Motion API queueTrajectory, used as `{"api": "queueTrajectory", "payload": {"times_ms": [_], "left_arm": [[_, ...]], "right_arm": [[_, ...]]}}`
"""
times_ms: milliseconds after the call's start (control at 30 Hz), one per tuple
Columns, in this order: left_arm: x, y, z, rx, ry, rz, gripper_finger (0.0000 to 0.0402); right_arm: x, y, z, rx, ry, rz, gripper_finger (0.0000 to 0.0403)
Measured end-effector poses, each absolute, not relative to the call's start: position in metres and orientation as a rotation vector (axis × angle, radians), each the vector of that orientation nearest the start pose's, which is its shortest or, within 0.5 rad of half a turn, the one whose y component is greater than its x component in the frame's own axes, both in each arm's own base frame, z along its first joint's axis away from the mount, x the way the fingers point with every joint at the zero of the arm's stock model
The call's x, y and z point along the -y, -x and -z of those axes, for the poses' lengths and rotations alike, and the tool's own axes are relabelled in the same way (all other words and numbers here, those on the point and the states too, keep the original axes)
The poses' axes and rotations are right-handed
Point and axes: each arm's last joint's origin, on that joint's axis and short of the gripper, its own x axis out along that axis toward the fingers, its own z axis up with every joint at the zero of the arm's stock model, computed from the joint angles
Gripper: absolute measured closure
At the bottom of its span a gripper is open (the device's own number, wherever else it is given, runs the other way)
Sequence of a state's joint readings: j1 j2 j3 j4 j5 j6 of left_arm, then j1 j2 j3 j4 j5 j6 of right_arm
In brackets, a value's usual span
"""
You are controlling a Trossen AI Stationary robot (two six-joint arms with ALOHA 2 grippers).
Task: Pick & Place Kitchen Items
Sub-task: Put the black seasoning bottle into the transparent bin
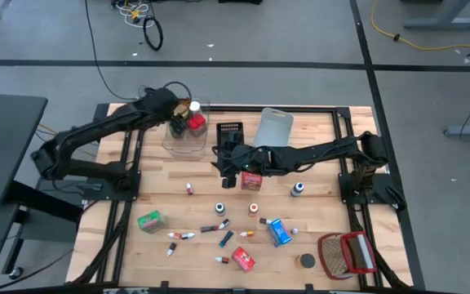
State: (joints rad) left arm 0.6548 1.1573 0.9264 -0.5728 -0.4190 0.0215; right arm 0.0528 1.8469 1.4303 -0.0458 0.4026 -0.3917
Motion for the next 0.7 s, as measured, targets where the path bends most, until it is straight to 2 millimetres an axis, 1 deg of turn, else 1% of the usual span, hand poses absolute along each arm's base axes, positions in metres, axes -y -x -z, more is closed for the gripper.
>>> {"api": "queueTrajectory", "payload": {"times_ms": [67, 167, 233, 300, 433, 500, 633, 700], "left_arm": [[-0.139, -0.17, -0.294, -0.757, 0.085, -0.98, 0.0132], [-0.122, -0.161, -0.312, -0.647, 0.083, -0.889, 0.0134], [-0.112, -0.156, -0.321, -0.595, 0.072, -0.815, 0.0134], [-0.104, -0.153, -0.323, -0.546, 0.052, -0.754, 0.0132], [-0.091, -0.148, -0.314, -0.466, 0.061, -0.663, 0.0132], [-0.087, -0.147, -0.307, -0.428, 0.061, -0.634, 0.0134], [-0.084, -0.147, -0.291, -0.388, 0.058, -0.596, 0.0134], [-0.083, -0.148, -0.285, -0.386, 0.058, -0.592, 0.0134]], "right_arm": [[-0.011, -0.427, -0.276, -0.467, 0.507, 0.257, 0.0168], [-0.011, -0.43, -0.282, -0.384, 0.428, 0.276, 0.0168], [-0.011, -0.43, -0.284, -0.358, 0.374, 0.282, 0.0168], [-0.011, -0.43, -0.284, -0.351, 0.304, 0.298, 0.0168], [-0.02, -0.422, -0.283, -0.419, 0.219, 0.241, 0.0168], [-0.029, -0.413, -0.292, -0.431, 0.192, 0.243, 0.0168], [-0.043, -0.387, -0.318, -0.443, 0.15, 0.279, 0.0168], [-0.048, -0.374, -0.325, -0.485, 0.114, 0.268, 0.0168]]}}
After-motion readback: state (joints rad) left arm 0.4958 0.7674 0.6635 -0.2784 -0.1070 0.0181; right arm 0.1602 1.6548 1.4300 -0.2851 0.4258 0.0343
